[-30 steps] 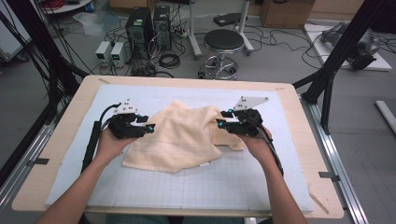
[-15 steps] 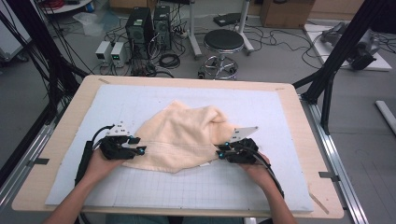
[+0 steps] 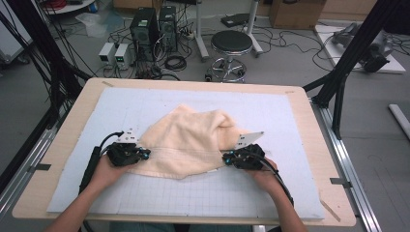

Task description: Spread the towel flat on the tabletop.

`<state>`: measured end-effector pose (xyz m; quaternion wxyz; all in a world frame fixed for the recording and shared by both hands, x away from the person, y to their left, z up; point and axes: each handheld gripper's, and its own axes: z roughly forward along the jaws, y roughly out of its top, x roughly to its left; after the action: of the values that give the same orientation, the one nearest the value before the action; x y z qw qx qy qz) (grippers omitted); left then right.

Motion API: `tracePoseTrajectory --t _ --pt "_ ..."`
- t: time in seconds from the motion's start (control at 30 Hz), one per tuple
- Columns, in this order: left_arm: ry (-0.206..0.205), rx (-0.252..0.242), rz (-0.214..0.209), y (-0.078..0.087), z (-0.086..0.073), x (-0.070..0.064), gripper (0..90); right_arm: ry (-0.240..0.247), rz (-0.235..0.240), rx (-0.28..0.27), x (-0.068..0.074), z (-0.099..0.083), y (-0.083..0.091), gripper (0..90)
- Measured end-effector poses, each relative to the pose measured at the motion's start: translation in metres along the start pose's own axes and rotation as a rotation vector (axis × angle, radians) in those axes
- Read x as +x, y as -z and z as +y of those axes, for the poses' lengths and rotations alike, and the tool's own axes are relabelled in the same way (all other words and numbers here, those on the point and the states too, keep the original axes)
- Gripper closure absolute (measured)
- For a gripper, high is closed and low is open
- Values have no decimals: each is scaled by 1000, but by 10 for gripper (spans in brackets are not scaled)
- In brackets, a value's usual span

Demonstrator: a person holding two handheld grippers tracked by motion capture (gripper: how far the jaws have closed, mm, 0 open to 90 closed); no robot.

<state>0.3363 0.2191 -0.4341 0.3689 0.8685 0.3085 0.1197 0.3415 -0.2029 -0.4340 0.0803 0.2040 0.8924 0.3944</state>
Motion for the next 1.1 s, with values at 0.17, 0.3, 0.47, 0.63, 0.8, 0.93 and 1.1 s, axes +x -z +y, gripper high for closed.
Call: tracePoseTrajectory --t 0.17,0.3,0.47,0.63,0.8,0.93,1.1 --pt "-2 2 -15 10 -5 -2 897 12 -14 -6 9 -2 20 844" --pt "5 -28 -19 19 -8 -1 897 16 -14 -33 20 -6 36 844" --pt "7 -28 -31 17 -8 -4 751 34 -18 -70 32 -5 54 843" --pt "-11 -19 -15 10 -7 -4 583 27 -32 -39 32 -13 61 749" --pt "11 -26 -5 3 -5 3 538 42 -45 -63 24 -10 54 692" --pt "1 -27 0 0 -6 3 555 107 -24 -20 25 1 34 634" --pt "-24 -34 9 0 -6 -1 650 112 -46 99 21 2 3 704"
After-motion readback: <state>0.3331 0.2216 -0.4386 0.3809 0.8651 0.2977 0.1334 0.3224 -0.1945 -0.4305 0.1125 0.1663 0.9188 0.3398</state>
